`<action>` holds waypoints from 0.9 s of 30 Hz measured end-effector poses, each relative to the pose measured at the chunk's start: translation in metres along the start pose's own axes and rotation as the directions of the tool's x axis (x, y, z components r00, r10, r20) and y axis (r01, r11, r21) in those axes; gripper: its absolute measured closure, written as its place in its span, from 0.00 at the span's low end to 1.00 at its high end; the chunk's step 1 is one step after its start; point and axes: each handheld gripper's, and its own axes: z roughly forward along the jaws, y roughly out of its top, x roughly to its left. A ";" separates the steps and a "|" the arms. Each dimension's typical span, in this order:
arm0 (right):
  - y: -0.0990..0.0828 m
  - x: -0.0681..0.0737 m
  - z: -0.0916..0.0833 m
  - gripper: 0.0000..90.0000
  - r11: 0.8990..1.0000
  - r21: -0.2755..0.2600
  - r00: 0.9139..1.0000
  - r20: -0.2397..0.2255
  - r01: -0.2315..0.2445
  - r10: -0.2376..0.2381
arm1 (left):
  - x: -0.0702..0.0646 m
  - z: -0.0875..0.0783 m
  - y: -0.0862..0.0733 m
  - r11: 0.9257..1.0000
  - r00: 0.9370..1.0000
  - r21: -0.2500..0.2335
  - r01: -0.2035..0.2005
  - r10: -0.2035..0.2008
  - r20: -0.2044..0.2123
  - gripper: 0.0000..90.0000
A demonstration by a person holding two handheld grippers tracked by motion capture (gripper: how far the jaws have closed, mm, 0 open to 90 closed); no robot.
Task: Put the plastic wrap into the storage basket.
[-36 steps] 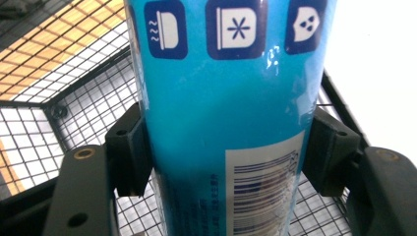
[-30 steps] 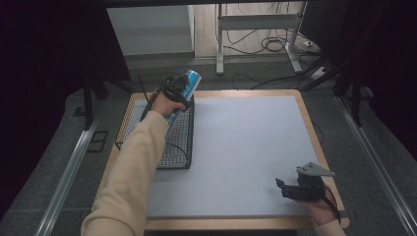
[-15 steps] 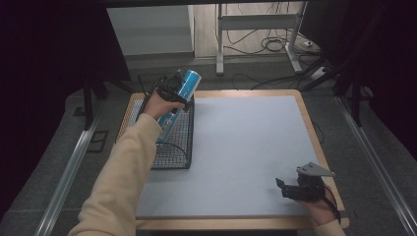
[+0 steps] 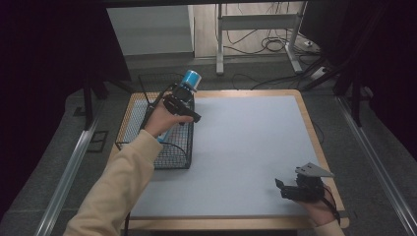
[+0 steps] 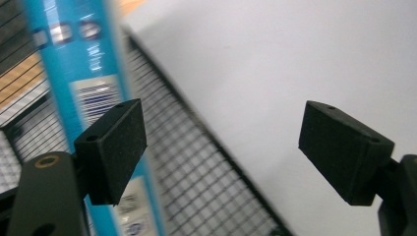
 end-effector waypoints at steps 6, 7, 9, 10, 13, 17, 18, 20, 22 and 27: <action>0.001 0.000 -0.001 0.13 1.000 -0.007 1.000 0.002 0.009 -0.009 | -0.041 -0.007 -0.008 0.997 0.995 -0.039 -0.061 0.064 0.073 0.20; 0.001 0.000 -0.002 0.13 1.000 -0.008 1.000 0.002 0.009 -0.009 | -0.047 -0.007 -0.009 0.996 0.994 -0.040 -0.074 0.077 0.083 0.20; 0.001 0.000 -0.002 0.13 1.000 -0.010 1.000 0.002 0.009 -0.009 | -0.063 -0.008 -0.014 0.994 0.990 -0.061 -0.096 0.102 0.102 0.20; 0.001 0.000 -0.003 0.13 1.000 -0.012 1.000 0.003 0.009 -0.009 | -0.068 -0.008 -0.015 0.992 0.988 -0.066 -0.104 0.111 0.110 0.20; 0.002 0.000 -0.003 0.13 1.000 -0.014 1.000 0.004 0.011 -0.010 | -0.085 -0.008 -0.023 0.986 0.978 -0.084 -0.143 0.154 0.142 0.20; 0.001 0.001 -0.003 0.13 1.000 -0.013 1.000 0.004 0.014 -0.014 | -0.107 0.003 -0.040 0.982 0.969 -0.091 -0.168 0.182 0.167 0.20; 0.001 0.001 -0.003 0.13 1.000 -0.014 1.000 0.003 0.015 -0.015 | -0.112 0.006 -0.045 0.979 0.965 -0.089 -0.182 0.195 0.176 0.20; 0.001 0.001 -0.003 0.13 1.000 -0.012 1.000 0.003 0.016 -0.016 | -0.120 0.011 -0.054 0.977 0.961 -0.096 -0.189 0.204 0.188 0.20; 0.001 0.002 -0.003 0.13 1.000 -0.012 1.000 0.004 0.018 -0.018 | -0.126 0.016 -0.062 0.976 0.957 -0.094 -0.195 0.211 0.200 0.20; 0.001 0.002 -0.002 0.13 1.000 -0.007 1.000 0.010 0.021 -0.021 | -0.135 0.031 -0.087 0.974 0.945 -0.096 -0.206 0.223 0.240 0.20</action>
